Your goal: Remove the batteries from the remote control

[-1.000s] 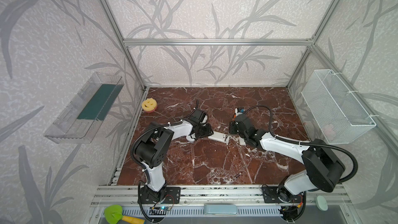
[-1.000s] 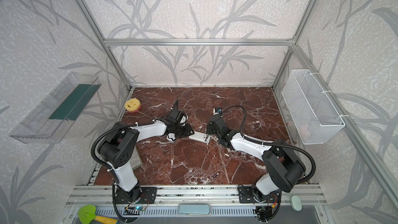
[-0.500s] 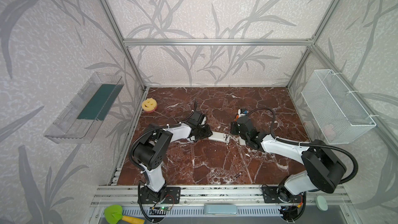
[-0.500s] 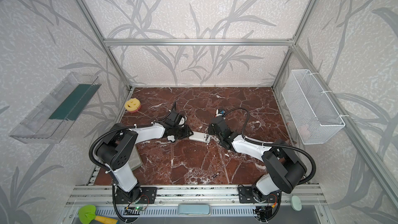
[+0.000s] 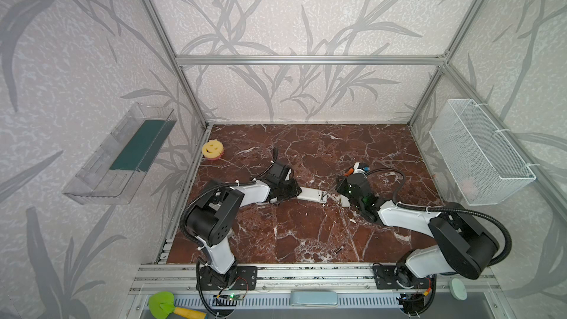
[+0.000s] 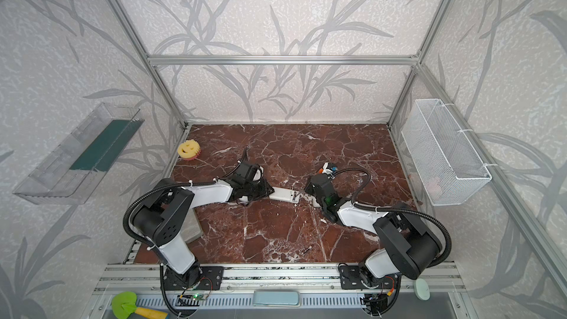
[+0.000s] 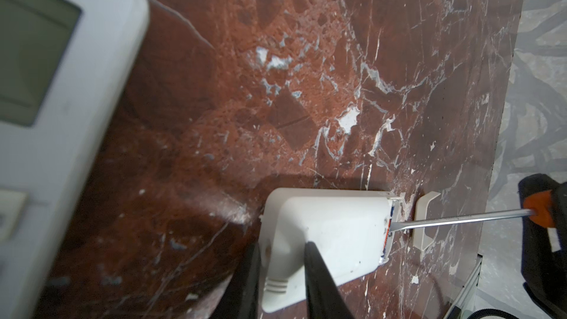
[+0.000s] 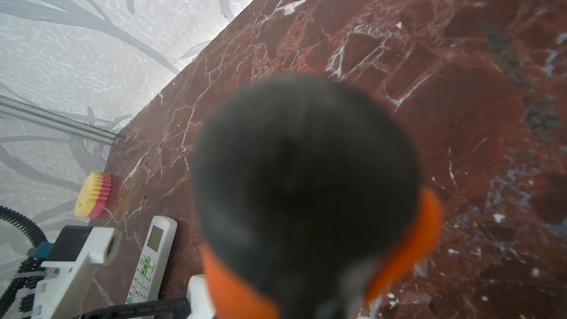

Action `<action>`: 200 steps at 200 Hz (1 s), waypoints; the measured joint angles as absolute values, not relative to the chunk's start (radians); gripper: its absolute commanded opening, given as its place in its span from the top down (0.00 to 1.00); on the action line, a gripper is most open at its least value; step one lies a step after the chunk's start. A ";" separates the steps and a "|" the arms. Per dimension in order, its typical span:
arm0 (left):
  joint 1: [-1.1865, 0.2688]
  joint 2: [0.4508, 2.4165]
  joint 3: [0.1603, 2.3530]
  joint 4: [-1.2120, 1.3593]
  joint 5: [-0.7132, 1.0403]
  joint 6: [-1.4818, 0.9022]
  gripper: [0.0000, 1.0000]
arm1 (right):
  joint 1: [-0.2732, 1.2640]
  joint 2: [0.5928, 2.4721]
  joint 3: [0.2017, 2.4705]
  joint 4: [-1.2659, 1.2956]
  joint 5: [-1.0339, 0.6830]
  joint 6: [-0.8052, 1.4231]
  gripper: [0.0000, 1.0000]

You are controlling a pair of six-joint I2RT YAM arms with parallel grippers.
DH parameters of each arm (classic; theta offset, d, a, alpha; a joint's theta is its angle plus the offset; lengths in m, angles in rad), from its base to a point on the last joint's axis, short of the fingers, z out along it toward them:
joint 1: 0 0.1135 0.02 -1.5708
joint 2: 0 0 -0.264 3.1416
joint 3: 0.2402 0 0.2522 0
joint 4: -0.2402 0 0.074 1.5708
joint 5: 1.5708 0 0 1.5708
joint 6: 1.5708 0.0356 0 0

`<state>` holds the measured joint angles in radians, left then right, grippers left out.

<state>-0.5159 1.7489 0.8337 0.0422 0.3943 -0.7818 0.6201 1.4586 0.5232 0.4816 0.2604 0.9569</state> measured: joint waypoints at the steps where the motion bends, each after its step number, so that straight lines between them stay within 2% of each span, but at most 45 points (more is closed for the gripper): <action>1: -0.516 1.749 0.833 0.043 0.394 -0.783 0.75 | 0.620 1.459 0.522 0.483 0.260 0.961 1.00; 127: -0.516 1.745 0.814 0.084 0.392 -0.806 0.76 | 0.554 1.533 0.376 0.739 0.222 1.240 1.00; 200: -0.516 1.743 0.804 0.099 0.390 -0.813 0.77 | 0.537 1.597 0.335 0.867 0.204 1.330 1.00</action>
